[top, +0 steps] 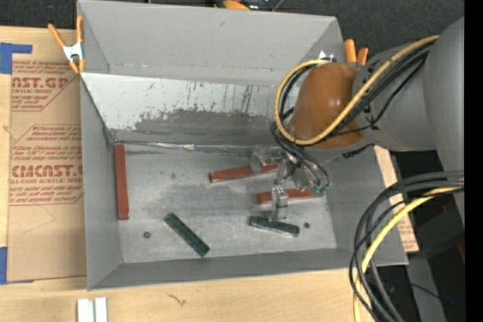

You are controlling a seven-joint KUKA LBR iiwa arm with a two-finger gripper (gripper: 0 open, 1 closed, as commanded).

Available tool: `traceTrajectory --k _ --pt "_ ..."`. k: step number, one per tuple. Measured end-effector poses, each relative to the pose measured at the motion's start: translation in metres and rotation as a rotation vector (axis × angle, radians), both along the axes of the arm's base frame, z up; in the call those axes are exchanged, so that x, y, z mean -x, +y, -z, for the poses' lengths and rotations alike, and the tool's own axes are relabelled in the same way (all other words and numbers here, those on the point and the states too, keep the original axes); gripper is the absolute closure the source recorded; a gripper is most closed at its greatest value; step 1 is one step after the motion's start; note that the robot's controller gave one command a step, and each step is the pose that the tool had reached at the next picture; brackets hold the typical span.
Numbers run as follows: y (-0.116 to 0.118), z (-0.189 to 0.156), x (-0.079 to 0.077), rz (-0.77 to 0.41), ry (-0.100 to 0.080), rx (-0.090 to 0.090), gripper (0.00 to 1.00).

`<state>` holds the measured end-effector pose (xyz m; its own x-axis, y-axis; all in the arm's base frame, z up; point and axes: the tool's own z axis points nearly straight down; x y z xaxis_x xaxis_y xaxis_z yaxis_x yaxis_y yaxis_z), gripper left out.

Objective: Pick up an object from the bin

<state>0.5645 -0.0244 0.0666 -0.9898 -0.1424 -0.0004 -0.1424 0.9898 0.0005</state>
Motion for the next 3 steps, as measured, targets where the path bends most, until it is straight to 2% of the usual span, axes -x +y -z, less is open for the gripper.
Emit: traceTrajectory --k 1,2,3 --pt "-0.0669 -0.0038 -0.0062 0.08 -0.004 0.003 0.0" --pt "-0.064 -0.0067 -0.0088 0.076 -0.011 0.001 1.0" --pt "-0.0635 -0.0034 -0.0058 0.076 -0.001 0.0 0.0"
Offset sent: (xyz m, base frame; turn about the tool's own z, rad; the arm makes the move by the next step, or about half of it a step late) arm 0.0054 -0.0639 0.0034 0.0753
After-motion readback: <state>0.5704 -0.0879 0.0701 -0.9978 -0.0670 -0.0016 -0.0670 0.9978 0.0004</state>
